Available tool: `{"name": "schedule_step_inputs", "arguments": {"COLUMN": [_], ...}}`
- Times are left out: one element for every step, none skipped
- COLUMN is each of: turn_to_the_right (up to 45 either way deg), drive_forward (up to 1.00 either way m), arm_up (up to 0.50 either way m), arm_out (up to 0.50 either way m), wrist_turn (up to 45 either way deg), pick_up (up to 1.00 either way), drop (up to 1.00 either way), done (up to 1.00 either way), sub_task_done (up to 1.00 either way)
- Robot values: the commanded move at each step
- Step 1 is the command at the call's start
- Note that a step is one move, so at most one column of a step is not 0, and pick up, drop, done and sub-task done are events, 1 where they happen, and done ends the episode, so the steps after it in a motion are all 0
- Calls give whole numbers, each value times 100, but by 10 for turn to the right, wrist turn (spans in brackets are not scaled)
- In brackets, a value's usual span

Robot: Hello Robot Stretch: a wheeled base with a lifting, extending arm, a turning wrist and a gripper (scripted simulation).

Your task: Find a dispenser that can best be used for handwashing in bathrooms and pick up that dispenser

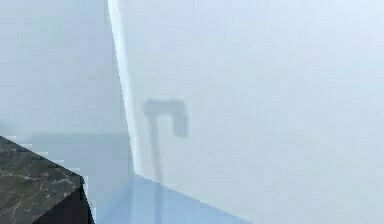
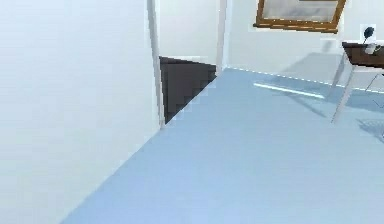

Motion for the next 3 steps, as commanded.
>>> {"name": "schedule_step_inputs", "arguments": {"turn_to_the_right": [0, -450, -450], "drive_forward": [20, 0, 0], "arm_up": [0, 0, 0], "arm_out": [0, 0, 0], "wrist_turn": [0, 0, 0], "pick_up": [0, 0, 0], "drop": [0, 0, 0], "done": [0, 0, 0], "sub_task_done": [0, 0, 0]}}
